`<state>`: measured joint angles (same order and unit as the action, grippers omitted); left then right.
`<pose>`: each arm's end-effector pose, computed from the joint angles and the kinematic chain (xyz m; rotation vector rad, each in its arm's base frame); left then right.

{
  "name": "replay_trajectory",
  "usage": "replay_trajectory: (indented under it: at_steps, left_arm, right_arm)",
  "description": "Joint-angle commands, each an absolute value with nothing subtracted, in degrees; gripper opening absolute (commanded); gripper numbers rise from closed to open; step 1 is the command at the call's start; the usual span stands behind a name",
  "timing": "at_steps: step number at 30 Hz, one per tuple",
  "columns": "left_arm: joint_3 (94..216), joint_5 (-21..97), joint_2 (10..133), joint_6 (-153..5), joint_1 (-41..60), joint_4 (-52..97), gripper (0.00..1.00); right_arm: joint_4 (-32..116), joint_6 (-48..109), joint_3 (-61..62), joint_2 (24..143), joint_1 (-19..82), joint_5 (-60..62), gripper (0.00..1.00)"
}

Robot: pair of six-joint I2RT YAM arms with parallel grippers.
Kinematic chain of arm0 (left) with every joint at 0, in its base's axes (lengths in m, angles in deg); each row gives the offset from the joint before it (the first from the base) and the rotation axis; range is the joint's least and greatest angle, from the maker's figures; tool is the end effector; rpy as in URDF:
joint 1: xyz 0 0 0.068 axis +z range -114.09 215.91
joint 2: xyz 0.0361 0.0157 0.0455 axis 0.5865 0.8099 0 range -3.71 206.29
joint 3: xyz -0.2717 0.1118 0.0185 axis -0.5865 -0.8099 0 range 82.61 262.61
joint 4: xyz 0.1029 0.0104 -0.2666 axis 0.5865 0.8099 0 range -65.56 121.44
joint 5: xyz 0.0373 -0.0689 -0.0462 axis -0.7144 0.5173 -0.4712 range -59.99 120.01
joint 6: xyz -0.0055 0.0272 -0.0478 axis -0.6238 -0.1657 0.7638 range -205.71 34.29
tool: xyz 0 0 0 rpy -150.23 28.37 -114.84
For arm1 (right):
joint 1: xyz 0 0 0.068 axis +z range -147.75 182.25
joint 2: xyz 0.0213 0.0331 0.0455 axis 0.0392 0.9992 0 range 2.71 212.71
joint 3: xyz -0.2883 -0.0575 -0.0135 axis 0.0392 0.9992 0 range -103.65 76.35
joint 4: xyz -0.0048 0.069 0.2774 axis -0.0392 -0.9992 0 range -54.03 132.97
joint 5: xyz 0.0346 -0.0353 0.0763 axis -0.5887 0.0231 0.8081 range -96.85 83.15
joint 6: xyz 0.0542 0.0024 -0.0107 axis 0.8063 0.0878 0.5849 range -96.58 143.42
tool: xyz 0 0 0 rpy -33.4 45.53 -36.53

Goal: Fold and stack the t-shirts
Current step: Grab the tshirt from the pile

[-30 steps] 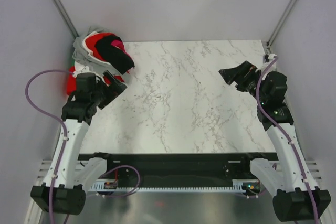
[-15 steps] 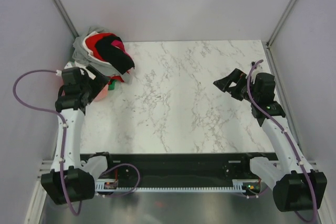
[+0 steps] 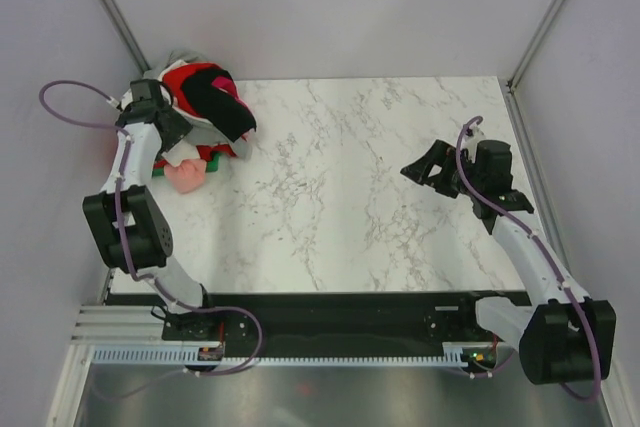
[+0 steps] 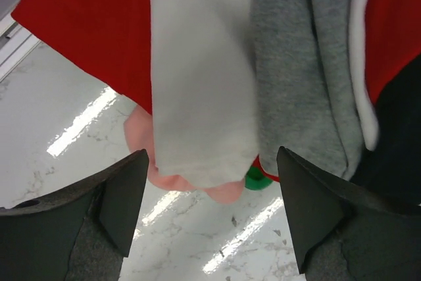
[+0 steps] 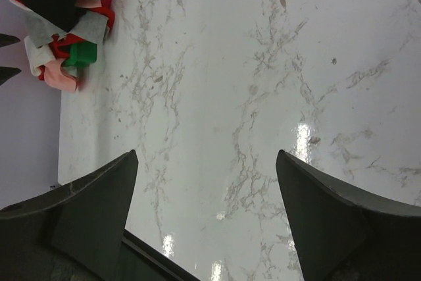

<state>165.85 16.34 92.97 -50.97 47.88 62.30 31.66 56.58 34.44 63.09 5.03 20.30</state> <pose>0.3894 0.0916 0.3068 -1.0583 2.1930 0.1172 0.2467 0.0292 0.2799 0.2696 2.1299 0.8688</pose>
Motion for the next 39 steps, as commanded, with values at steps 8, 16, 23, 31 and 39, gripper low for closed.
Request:
replay_trajectory:
  at_steps: [8,16,23,31,39]
  left_arm:
    - [172.79,12.43,100.53,-54.77,50.59,63.99,0.78]
    - [174.54,16.55,95.69,-56.44,50.15,60.21,0.76]
    - [186.13,16.47,104.63,-55.92,46.2,60.56,0.76]
    - [201.96,13.23,114.76,-55.3,45.31,62.49,0.72]
    - [190.4,3.37,109.06,-54.95,47.06,61.97,0.65]
  right_arm:
    - [35.85,52.42,34.52,70.65,5.23,21.45,0.92]
    - [37.43,52.86,36.1,70.91,5.76,20.83,0.92]
    - [37.87,52.95,36.19,72.23,6.55,20.22,0.9]
    - [36.99,51.45,36.28,73.72,6.73,18.9,0.9]
    - [37.69,50.84,36.45,76.36,7.6,18.2,0.89]
